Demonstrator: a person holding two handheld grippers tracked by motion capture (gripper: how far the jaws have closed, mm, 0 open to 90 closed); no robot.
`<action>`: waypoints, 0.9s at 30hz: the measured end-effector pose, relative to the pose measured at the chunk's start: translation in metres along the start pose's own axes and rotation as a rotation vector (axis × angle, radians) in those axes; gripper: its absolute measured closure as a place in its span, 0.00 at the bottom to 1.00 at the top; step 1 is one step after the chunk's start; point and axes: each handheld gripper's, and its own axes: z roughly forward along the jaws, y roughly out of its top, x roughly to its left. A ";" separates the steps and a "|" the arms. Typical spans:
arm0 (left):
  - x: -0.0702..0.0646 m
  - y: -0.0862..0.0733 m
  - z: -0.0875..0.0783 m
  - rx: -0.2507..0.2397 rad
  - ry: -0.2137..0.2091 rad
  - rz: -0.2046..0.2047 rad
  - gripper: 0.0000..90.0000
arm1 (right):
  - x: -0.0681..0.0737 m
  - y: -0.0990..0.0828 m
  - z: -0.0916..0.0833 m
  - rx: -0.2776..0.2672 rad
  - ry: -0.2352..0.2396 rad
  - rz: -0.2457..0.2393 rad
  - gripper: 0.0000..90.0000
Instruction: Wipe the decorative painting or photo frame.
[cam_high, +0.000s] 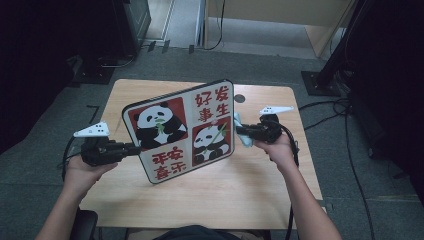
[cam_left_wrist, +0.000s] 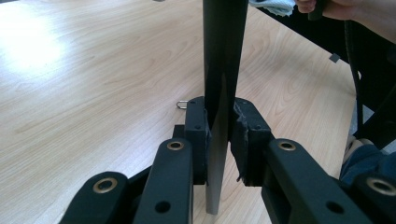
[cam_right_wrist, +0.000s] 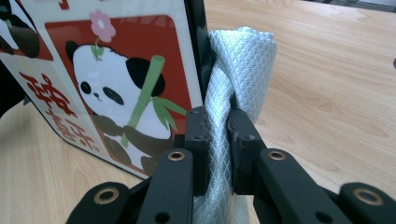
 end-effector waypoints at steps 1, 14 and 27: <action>0.000 0.000 0.000 -0.001 0.000 -0.001 0.86 | 0.000 -0.002 0.000 0.008 0.001 0.007 0.90; 0.000 0.000 0.000 0.001 -0.002 -0.004 0.86 | -0.003 -0.023 0.008 0.039 -0.012 0.009 0.90; 0.000 0.000 0.000 0.001 -0.001 0.001 0.86 | -0.017 -0.043 0.018 0.087 0.032 0.005 0.90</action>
